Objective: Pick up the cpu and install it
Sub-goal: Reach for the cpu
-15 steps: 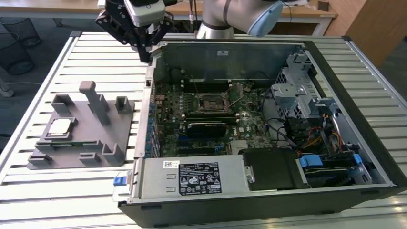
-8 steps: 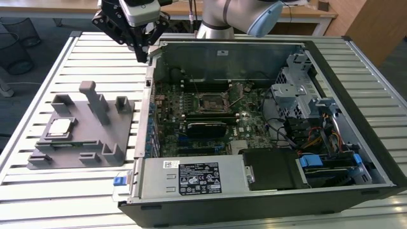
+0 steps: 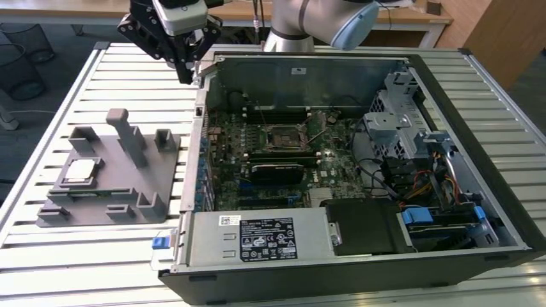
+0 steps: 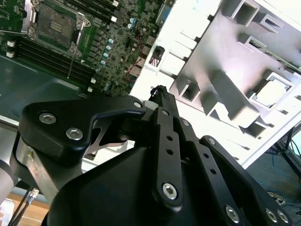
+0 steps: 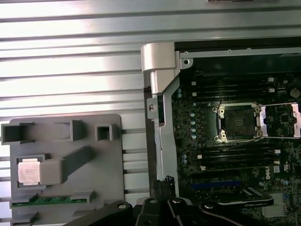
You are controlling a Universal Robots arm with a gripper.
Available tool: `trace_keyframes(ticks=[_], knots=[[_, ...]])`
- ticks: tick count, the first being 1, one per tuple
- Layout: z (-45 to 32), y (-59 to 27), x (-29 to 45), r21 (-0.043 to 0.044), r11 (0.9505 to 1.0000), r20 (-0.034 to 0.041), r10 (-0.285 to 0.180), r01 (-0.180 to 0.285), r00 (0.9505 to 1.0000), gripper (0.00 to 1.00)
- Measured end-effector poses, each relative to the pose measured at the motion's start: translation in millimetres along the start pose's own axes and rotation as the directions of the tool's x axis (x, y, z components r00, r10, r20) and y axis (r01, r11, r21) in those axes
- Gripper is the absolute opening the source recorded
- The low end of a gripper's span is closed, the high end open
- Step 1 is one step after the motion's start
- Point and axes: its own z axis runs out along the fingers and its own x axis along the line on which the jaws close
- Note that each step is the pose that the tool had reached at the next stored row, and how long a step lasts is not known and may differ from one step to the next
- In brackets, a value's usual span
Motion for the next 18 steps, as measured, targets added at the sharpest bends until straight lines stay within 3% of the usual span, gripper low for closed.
trace_keyframes(ticks=[18], knots=[[0.6,0.8,15.8,-0.0001,1.0,0.0001,0.0,0.0,1.0,0.11]])
